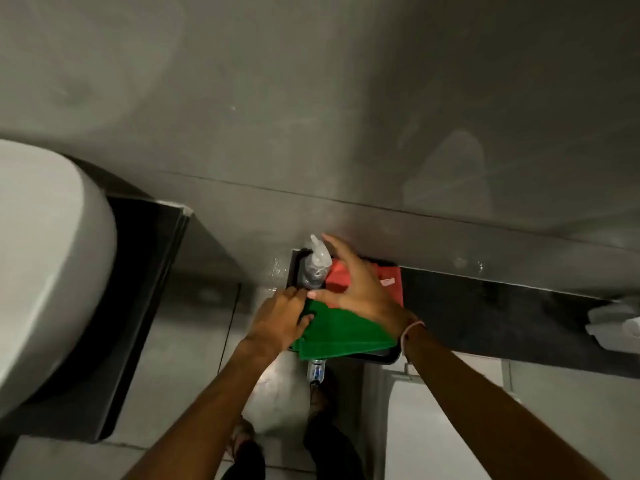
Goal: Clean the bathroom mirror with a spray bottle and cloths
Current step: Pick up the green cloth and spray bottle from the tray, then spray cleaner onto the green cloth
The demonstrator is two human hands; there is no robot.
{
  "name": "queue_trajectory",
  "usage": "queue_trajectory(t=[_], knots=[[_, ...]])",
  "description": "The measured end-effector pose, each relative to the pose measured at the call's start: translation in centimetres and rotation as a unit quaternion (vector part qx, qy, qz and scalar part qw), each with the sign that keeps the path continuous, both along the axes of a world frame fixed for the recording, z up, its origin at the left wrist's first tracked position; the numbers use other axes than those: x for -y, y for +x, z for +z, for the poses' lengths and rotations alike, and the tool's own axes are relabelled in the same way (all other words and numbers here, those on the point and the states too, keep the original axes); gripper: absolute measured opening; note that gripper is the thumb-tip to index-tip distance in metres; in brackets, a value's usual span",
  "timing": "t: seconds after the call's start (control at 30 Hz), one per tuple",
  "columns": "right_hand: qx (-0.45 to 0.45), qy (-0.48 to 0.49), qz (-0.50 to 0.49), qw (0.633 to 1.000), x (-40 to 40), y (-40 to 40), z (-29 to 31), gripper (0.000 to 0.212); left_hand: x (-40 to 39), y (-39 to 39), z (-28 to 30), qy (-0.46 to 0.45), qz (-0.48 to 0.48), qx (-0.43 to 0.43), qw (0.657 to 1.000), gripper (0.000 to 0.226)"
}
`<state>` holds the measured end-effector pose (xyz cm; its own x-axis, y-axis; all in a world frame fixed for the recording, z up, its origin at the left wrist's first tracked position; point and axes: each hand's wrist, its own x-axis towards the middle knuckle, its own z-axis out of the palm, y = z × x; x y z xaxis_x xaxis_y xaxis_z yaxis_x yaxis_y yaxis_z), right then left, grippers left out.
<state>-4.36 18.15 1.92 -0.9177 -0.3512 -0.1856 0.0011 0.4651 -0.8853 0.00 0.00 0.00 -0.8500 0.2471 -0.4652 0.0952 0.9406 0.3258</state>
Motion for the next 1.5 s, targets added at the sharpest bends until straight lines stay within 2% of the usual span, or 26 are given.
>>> queue_trajectory(t=[0.07,0.17,0.33,0.4,0.43,0.5,0.57,0.63,0.73,0.83,0.97,1.03,1.13,1.2,1.27,1.37,1.5], knots=[[-0.023,-0.019,0.019,0.999,1.0,-1.5,-1.0,0.103,-0.4,-0.3,-1.2,-0.046,-0.021,-0.020,0.999,0.054],[-0.062,-0.011,0.024,0.998,2.9,-2.5,-2.7,0.084,-1.1,-0.3,-2.3,-0.069,-0.015,-0.020,0.997,0.061],[-0.106,-0.003,-0.074,0.992,5.5,-3.3,-4.3,0.063,-1.6,0.5,-3.3,-0.014,0.081,-0.012,0.997,0.049],[-0.119,-0.009,-0.111,0.987,6.1,-3.1,-4.0,0.052,-1.5,1.4,-2.8,0.048,0.117,-0.006,0.992,0.041],[-0.128,-0.013,-0.121,0.984,6.2,-3.0,-3.8,0.050,-1.3,1.6,-2.2,0.108,0.147,0.011,0.983,0.035],[-0.127,-0.033,-0.129,0.983,6.2,-2.7,-2.6,0.054,-0.6,1.8,-0.8,0.249,0.201,0.065,0.945,0.024],[-0.125,-0.064,-0.133,0.981,6.1,-2.5,0.0,0.052,0.8,1.2,1.9,0.317,0.207,0.065,0.923,0.022],[-0.131,-0.099,-0.147,0.975,6.3,-2.6,3.7,0.042,2.8,-0.1,6.1,0.340,0.178,0.047,0.922,0.022],[-0.151,-0.170,-0.146,0.963,7.2,-3.1,10.9,0.044,6.7,-2.6,14.1,0.350,0.120,0.014,0.929,0.019],[-0.165,-0.218,-0.094,0.957,9.2,-3.5,19.7,0.049,11.7,-4.8,24.6,0.363,0.095,-0.031,0.927,0.012],[-0.204,-0.243,0.006,0.948,12.3,-3.1,30.3,0.058,17.6,-6.8,39.0,0.324,0.070,-0.099,0.938,0.017],[-0.235,-0.258,0.037,0.936,14.1,-2.5,34.8,0.056,20.0,-7.1,45.7,0.298,0.047,-0.145,0.942,0.015],[-0.274,-0.242,0.053,0.929,15.9,-1.9,38.8,0.054,21.6,-7.2,53.2,0.281,0.010,-0.169,0.945,0.016],[-0.304,-0.227,0.052,0.924,16.9,-1.7,40.7,0.048,22.4,-6.8,57.3,0.259,-0.013,-0.186,0.948,0.020],[-0.338,-0.188,0.032,0.922,17.6,-1.5,41.9,0.033,22.8,-6.4,60.1,0.243,-0.028,-0.208,0.947,0.020],[-0.375,-0.136,-0.007,0.917,18.1,-1.2,42.0,0.033,22.9,-5.8,62.3,0.231,-0.037,-0.238,0.943,0.019],[-0.359,-0.135,-0.007,0.924,17.6,-0.5,40.6,0.034,22.7,-5.5,62.8,0.238,-0.051,-0.257,0.935,0.024]])
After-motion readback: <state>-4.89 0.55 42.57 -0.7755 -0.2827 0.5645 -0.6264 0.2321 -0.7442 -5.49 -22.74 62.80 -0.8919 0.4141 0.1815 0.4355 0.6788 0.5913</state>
